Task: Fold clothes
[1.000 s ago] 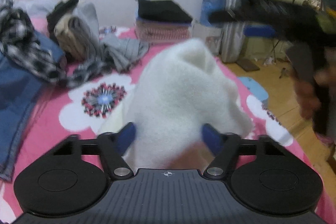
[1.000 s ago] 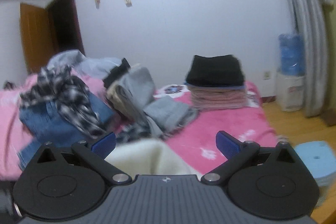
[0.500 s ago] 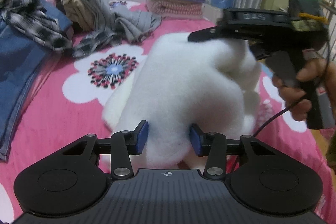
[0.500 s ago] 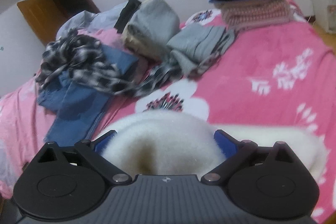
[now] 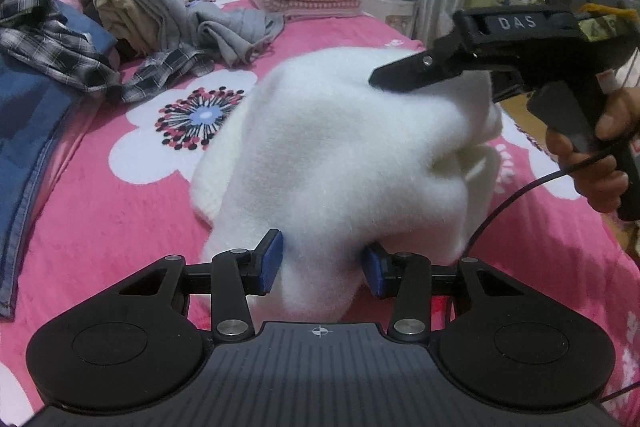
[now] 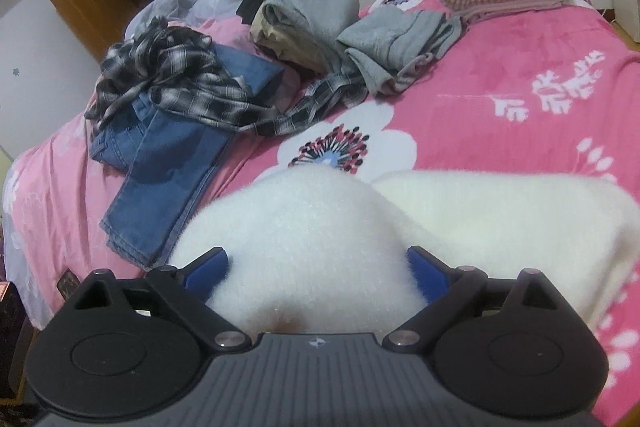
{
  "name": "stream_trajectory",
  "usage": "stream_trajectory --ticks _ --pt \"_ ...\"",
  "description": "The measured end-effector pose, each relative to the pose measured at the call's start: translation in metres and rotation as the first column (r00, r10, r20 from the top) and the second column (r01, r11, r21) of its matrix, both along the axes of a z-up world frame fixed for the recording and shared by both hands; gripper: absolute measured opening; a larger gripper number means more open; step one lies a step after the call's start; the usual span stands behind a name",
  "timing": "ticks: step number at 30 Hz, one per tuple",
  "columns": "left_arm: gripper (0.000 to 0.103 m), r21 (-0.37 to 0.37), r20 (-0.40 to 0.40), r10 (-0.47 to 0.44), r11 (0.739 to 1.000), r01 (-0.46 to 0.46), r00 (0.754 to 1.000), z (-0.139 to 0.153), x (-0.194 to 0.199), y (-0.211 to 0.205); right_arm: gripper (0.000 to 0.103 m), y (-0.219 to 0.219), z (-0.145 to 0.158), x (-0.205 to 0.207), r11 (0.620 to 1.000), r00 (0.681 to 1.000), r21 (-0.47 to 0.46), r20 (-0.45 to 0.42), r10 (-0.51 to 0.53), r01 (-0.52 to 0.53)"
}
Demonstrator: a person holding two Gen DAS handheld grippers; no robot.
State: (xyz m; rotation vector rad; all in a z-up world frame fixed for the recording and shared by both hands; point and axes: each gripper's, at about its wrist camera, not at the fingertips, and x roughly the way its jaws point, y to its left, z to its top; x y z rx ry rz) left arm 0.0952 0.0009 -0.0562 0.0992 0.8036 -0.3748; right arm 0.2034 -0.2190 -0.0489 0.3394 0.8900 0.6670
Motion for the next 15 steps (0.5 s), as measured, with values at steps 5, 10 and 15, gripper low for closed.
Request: stream_trajectory --ticks 5,10,15 --pt "0.043 -0.033 -0.019 -0.004 0.999 0.004 1.000 -0.002 -0.012 0.010 0.096 0.003 0.000 -0.017 0.999 0.999 -0.035 -0.040 0.016 -0.017" --pt "0.044 -0.098 -0.074 0.005 0.995 -0.013 0.997 0.000 -0.028 0.030 0.096 0.010 0.000 -0.037 0.995 0.998 -0.093 -0.058 0.037 -0.042" --pt "0.044 -0.141 -0.080 0.023 0.989 -0.034 0.997 0.008 -0.051 0.055 0.096 0.018 0.000 -0.058 0.987 0.996 -0.146 -0.067 0.051 -0.060"
